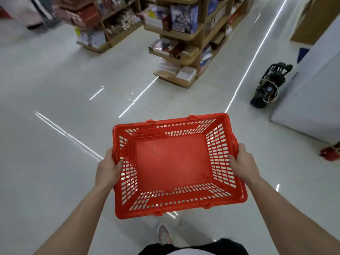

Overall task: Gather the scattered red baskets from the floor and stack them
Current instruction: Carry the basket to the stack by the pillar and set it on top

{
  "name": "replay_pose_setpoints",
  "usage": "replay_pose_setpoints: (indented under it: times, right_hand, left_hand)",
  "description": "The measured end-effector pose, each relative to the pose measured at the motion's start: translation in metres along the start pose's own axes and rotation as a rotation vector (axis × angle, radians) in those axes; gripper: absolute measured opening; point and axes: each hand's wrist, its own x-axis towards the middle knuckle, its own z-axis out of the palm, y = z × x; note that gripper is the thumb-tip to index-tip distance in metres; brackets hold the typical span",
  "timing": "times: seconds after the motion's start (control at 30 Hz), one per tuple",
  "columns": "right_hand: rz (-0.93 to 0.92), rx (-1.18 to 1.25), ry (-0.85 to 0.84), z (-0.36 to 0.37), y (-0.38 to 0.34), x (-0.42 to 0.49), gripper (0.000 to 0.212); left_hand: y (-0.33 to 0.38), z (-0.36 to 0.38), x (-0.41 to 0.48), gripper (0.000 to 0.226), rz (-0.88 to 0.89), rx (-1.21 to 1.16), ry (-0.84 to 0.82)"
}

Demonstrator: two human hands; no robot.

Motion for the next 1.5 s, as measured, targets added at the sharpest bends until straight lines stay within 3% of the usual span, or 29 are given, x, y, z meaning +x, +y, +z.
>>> replay_pose_setpoints:
  times: [0.2,0.53,1.03,1.5]
  right_hand:
    - [0.011,0.054,0.013,0.049,-0.070,-0.020,0.034]
    - [0.147,0.169,0.037,0.107,-0.093,0.000,0.032]
    - [0.476,0.274,-0.005,0.186,-0.090,0.060,0.026]
    - [0.838,0.332,0.134,0.286,-0.135,0.036,0.027]
  left_hand:
    - [-0.039,-0.056,0.052,0.047,-0.003,0.026,-0.018]
    - [-0.047,-0.054,0.132,0.045,0.020,0.076,-0.056]
    - [-0.027,0.006,0.278,0.045,0.010,0.228,-0.349]
    - [-0.059,0.072,0.416,0.048,0.245,0.304,-0.716]
